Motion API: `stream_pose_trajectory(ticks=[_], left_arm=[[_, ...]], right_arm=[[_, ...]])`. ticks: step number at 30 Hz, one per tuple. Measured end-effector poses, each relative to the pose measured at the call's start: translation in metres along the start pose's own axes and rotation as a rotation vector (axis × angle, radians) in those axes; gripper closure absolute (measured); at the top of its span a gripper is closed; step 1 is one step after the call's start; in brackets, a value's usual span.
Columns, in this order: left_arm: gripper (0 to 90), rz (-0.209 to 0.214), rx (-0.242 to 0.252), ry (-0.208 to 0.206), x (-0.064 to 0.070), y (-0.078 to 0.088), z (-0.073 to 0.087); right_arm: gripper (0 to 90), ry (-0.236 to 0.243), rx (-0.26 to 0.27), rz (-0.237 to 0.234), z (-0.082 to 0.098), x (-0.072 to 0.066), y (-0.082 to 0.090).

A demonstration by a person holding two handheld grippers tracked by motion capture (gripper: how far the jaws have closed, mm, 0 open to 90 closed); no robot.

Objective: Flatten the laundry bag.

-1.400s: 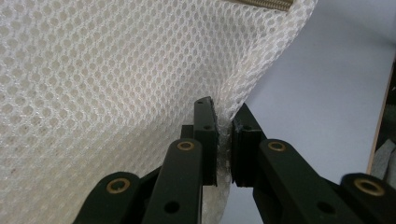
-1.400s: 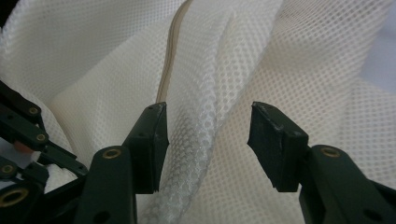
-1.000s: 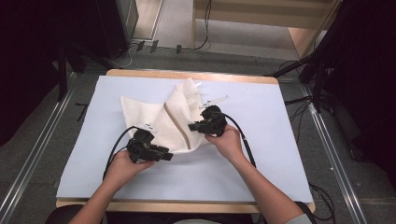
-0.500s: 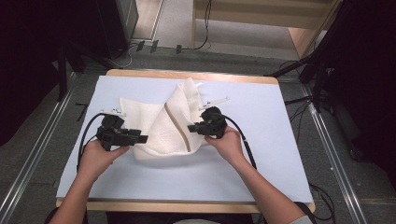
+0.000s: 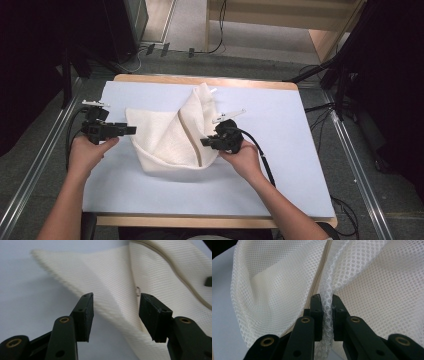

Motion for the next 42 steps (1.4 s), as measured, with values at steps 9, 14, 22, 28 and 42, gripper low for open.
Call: stream_pose_trajectory(ticks=[9,14,22,28,42], left_arm=[[44.1,0.013,-0.022,0.067,-0.019,-0.022,-0.009],[44.4,-0.008,-0.056,0.071,-0.016,-0.042,-0.013],[79.2,0.116,-0.096,0.099,-0.015,-0.061,-0.013],[85.7,0.110,-0.086,0.078,-0.010,-0.064,-0.014],[87.0,0.129,-0.039,0.095,-0.006,-0.055,-0.003]], right_arm=[[83.8,-0.003,0.006,0.006,0.008,-0.007,0.004],[83.7,-0.006,0.007,0.007,0.013,-0.010,0.008],[84.9,-0.010,0.004,0.018,0.022,-0.012,0.020],[85.8,-0.005,0.006,0.076,0.029,-0.006,0.036],[86.4,-0.036,0.035,0.191,0.040,0.020,0.077]])
Point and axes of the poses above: each handheld gripper's, and its own axes: y roughly backward along the jaws, z roughly out of its underside, x roughly to its right, the point moved 1 cm from there along -y, roughly forward along the jaws, and after that the axes turned 13 degrees about -z, right-handed, at the moved point
